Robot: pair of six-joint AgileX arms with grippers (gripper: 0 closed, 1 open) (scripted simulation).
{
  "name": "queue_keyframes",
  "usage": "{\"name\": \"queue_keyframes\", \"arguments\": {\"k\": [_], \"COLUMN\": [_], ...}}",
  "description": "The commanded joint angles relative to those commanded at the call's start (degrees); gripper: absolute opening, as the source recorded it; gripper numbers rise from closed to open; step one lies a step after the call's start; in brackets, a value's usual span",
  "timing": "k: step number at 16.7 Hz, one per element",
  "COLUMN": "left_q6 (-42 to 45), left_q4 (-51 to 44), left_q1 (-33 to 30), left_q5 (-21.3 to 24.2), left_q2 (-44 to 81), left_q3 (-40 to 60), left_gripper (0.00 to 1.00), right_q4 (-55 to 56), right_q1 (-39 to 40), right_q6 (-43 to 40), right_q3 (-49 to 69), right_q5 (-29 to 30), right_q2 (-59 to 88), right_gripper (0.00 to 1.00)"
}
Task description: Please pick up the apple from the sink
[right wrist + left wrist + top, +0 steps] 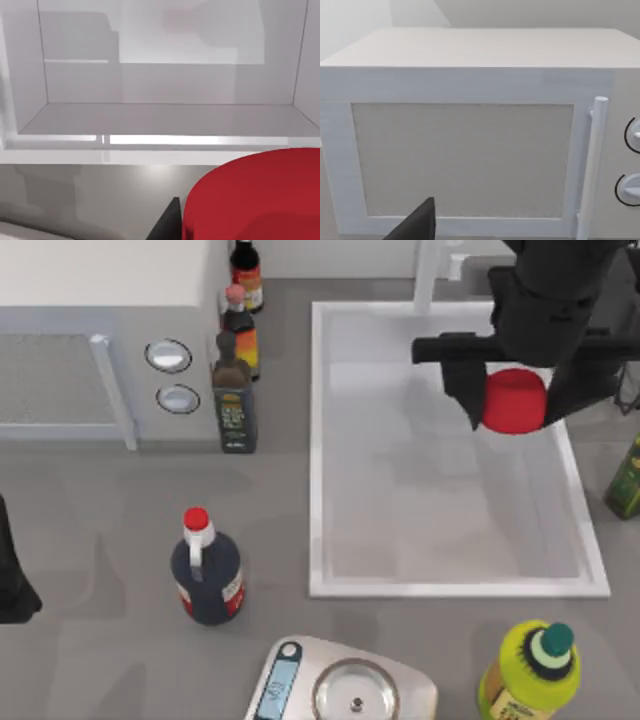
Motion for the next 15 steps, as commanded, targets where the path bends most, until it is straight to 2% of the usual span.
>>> {"name": "queue_keyframes", "arguments": {"k": [7, 15], "left_q6": [0.0, 0.0], "left_q4": [0.0, 0.0], "left_q1": [0.0, 0.0], "left_q5": [0.0, 0.0], "left_q2": [0.0, 0.0], "left_q3": [0.0, 0.0], "left_gripper": [1.0, 1.0], "right_q4": [0.5, 5.4], "right_q1": [-1.9, -23.4], "right_q6": [-2.1, -23.5], "right_q3": [-2.1, -28.0], "right_q5": [-0.1, -1.0], "right_q2": [-2.0, -19.7], "right_gripper": [0.0, 0.0]}}
